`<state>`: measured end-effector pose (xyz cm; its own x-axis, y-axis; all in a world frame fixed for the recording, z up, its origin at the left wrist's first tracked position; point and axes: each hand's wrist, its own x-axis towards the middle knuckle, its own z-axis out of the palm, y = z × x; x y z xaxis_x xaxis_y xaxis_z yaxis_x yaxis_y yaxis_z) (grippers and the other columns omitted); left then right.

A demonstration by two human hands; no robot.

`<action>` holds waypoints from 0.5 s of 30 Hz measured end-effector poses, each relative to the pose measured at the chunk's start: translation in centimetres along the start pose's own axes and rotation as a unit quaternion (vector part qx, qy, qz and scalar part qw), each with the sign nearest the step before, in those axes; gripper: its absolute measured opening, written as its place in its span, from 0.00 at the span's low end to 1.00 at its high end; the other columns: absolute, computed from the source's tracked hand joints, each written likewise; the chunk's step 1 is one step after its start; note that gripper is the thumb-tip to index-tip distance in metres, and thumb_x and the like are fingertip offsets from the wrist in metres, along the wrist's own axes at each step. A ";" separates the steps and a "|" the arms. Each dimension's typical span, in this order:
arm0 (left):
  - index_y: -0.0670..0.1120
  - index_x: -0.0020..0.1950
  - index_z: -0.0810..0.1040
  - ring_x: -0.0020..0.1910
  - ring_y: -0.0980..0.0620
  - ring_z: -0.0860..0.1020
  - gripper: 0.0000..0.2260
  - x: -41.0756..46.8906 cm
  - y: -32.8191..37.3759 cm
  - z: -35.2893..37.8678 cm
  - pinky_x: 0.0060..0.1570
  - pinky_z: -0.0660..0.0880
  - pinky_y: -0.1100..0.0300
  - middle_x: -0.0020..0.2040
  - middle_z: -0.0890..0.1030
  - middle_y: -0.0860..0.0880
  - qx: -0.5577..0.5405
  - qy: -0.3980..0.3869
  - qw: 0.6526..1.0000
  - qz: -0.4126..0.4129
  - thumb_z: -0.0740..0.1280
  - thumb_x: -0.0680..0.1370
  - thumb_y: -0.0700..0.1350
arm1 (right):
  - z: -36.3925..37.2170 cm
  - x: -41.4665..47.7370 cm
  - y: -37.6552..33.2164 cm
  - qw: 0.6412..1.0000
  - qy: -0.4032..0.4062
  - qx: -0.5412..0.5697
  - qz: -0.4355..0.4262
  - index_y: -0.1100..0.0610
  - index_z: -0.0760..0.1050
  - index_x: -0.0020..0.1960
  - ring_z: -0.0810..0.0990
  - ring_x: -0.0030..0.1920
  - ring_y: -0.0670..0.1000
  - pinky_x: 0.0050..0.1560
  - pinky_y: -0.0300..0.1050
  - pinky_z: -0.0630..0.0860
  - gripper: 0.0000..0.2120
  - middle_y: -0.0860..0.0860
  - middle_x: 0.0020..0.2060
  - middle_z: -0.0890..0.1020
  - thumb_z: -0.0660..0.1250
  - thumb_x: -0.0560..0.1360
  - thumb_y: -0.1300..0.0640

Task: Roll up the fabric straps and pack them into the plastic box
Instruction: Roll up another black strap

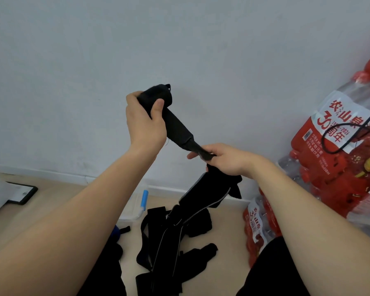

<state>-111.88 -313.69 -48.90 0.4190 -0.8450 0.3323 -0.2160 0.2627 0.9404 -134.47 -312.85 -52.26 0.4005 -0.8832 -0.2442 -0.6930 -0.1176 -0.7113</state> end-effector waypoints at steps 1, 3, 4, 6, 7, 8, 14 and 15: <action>0.49 0.68 0.70 0.62 0.50 0.79 0.13 0.0 0.1 0.0 0.64 0.79 0.50 0.64 0.78 0.49 0.009 0.003 1.000 0.016 0.67 0.86 0.47 | 0.1 0.2 0.0 1.000 0.005 -0.015 0.008 0.39 0.79 0.70 0.79 0.39 0.47 0.43 0.41 0.73 0.17 0.51 0.38 0.78 0.55 0.90 0.50; 0.47 0.69 0.70 0.62 0.50 0.79 0.14 0.3 0.3 -0.3 0.65 0.78 0.49 0.64 0.78 0.48 0.021 0.001 0.999 0.041 0.67 0.85 0.47 | 0.5 0.6 0.0 0.999 0.026 -0.026 0.016 0.42 0.75 0.71 0.79 0.34 0.47 0.41 0.43 0.74 0.16 0.51 0.35 0.79 0.52 0.90 0.53; 0.48 0.69 0.71 0.62 0.50 0.79 0.14 0.4 0.4 -0.4 0.66 0.78 0.48 0.64 0.78 0.49 0.025 -0.008 0.998 0.050 0.68 0.85 0.47 | 0.8 0.7 0.0 0.999 0.039 -0.032 0.016 0.45 0.75 0.68 0.81 0.33 0.47 0.40 0.44 0.74 0.15 0.52 0.35 0.82 0.53 0.89 0.56; 0.50 0.68 0.72 0.62 0.50 0.80 0.14 0.3 0.5 -0.5 0.64 0.80 0.45 0.63 0.79 0.51 0.009 -0.045 0.998 0.048 0.69 0.84 0.48 | 1.2 1.0 0.1 0.997 0.056 -0.056 0.024 0.47 0.76 0.65 0.86 0.42 0.49 0.45 0.44 0.75 0.17 0.53 0.43 0.88 0.55 0.85 0.62; 0.51 0.68 0.72 0.61 0.50 0.81 0.14 0.2 0.5 -0.5 0.62 0.82 0.44 0.62 0.80 0.52 -0.008 -0.068 0.997 0.039 0.70 0.84 0.48 | 1.3 1.1 0.1 0.995 0.057 -0.075 0.031 0.47 0.77 0.67 0.86 0.50 0.52 0.50 0.45 0.76 0.20 0.53 0.50 0.89 0.56 0.84 0.64; 0.52 0.68 0.73 0.61 0.50 0.82 0.14 0.1 0.5 -0.5 0.61 0.83 0.43 0.61 0.81 0.53 -0.021 -0.089 0.995 0.034 0.71 0.83 0.49 | 1.4 1.3 0.0 0.993 0.061 -0.093 0.038 0.46 0.78 0.71 0.84 0.58 0.55 0.55 0.45 0.76 0.24 0.53 0.58 0.88 0.56 0.83 0.66; 0.52 0.69 0.75 0.57 0.51 0.85 0.15 0.1 0.4 -1.0 0.49 0.88 0.46 0.60 0.82 0.54 -0.073 -0.145 0.987 0.018 0.72 0.83 0.47 | 1.3 1.1 -2.5 0.982 0.152 0.115 -0.019 0.42 0.60 0.82 0.86 0.63 0.49 0.59 0.47 0.80 0.33 0.47 0.64 0.86 0.54 0.83 0.69; 0.52 0.69 0.75 0.56 0.52 0.86 0.14 0.2 0.4 -1.2 0.47 0.88 0.47 0.60 0.82 0.53 -0.083 -0.152 0.985 0.013 0.72 0.84 0.46 | 1.2 0.9 -3.1 0.967 0.153 0.200 -0.036 0.41 0.60 0.81 0.88 0.60 0.50 0.60 0.49 0.82 0.34 0.49 0.61 0.88 0.56 0.82 0.69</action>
<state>-110.81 -313.20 -48.33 0.1256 -0.9306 0.3439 -0.0648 0.3382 0.9388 -131.23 -312.78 -51.03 0.2015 -0.9793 -0.0213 -0.3572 -0.0533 -0.9325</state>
